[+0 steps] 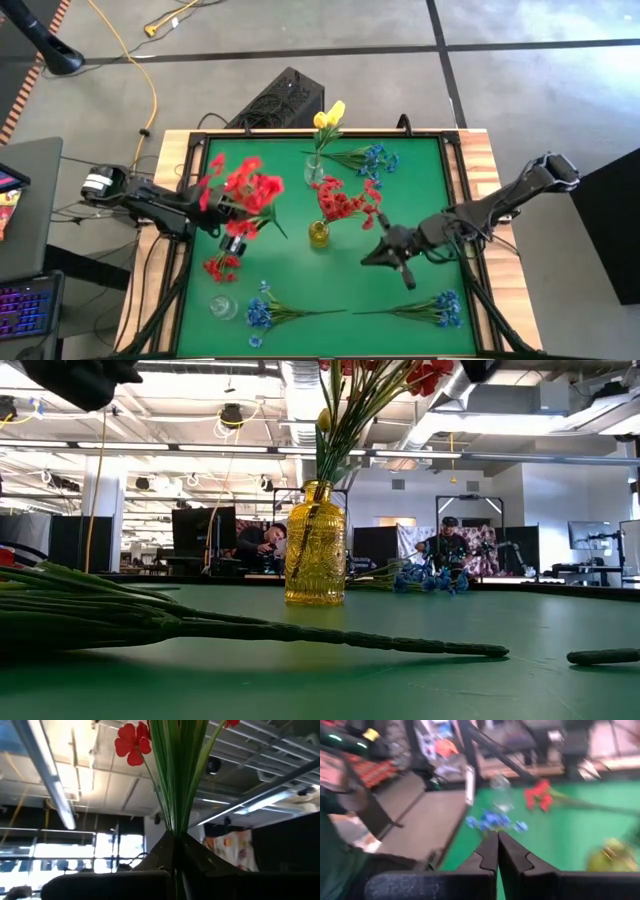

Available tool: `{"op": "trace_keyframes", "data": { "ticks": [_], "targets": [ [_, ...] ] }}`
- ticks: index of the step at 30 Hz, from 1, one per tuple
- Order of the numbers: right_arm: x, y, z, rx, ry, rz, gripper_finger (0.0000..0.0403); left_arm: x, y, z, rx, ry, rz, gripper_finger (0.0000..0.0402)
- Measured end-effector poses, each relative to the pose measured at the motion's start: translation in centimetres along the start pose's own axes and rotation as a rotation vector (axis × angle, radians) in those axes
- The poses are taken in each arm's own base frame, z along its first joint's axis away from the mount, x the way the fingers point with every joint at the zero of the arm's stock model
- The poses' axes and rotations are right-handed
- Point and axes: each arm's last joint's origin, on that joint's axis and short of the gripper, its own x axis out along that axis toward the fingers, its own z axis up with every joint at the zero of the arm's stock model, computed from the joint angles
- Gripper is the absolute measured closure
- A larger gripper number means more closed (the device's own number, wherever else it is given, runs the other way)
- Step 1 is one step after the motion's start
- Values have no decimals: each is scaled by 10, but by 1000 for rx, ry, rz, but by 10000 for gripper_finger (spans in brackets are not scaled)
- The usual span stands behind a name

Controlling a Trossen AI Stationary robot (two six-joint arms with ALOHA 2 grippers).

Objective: Sort flowers into vase by color
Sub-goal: Put the bottom red flowers into the yellow vase

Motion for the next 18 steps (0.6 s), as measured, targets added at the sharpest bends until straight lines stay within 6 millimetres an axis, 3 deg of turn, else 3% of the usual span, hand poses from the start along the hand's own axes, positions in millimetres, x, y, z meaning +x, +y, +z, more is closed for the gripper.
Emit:
{"op": "trace_keyframes", "data": {
  "ticks": [7,13,18],
  "targets": [
    [38,26,-14,-143,-169,115,364,2,-14,-9,-49,54,-51,401],
    [67,29,-30,-241,-250,120,355,3,-31,-21,-49,167,-94,401],
    [92,34,-29,-320,-243,106,344,2,-39,-28,-12,237,-52,402]
  ]
}}
